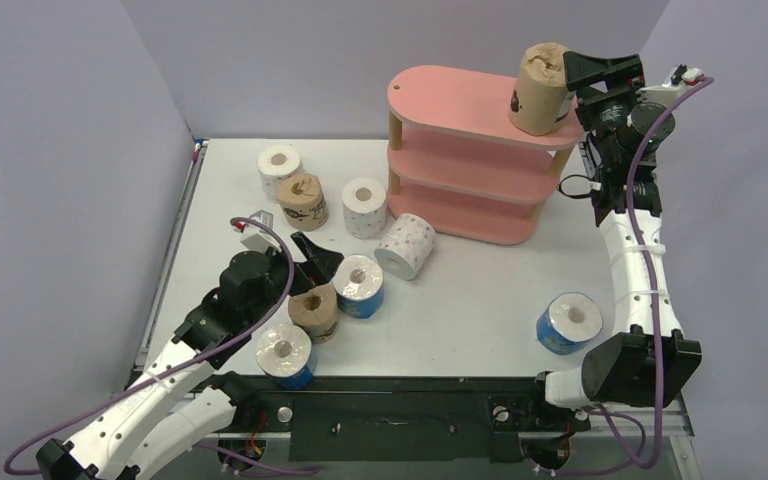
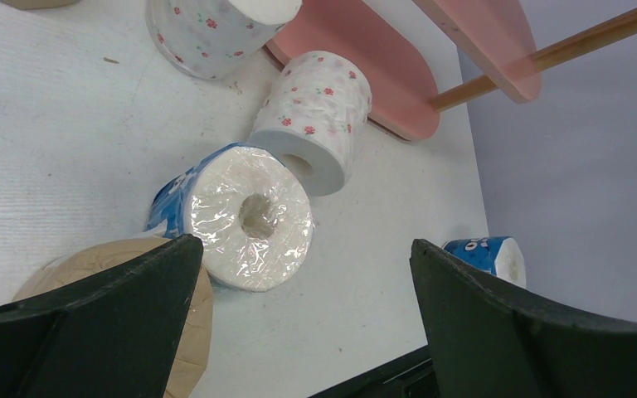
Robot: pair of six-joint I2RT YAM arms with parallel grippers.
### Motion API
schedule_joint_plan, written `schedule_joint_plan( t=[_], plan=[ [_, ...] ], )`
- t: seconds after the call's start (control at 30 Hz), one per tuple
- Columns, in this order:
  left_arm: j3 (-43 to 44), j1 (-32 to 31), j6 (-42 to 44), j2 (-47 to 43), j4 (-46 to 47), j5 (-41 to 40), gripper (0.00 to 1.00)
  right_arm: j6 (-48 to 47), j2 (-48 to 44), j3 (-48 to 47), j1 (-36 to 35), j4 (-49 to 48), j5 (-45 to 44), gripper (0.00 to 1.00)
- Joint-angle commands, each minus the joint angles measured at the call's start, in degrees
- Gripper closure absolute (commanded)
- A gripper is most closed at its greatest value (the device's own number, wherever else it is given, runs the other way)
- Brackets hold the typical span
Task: Place and organize the paper towels onto the shelf
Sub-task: Move the paper towel to the shelf.
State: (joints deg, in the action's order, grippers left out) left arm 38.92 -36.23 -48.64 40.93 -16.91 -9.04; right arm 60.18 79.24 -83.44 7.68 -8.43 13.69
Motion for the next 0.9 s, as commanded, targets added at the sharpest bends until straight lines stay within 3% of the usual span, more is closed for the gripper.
schedule_joint_plan(
  t=[0.0,0.47,0.87],
  plan=[
    [0.6,0.0,0.8,-1.0,1.1,-0.8,0.04,-1.4,0.6,0.5,-2.0,-0.2,0.0,0.13],
    [0.3,-0.1,0.4,-1.6,0.7,-0.9,0.04,-4.2,1.9,0.5,-7.3,1.4,-0.2,0.13],
    [1.5,0.0,0.5,1.3,2.7,-0.4,0.04,1.3,-0.3,0.4,0.9,-1.1,1.3,0.14]
  ],
)
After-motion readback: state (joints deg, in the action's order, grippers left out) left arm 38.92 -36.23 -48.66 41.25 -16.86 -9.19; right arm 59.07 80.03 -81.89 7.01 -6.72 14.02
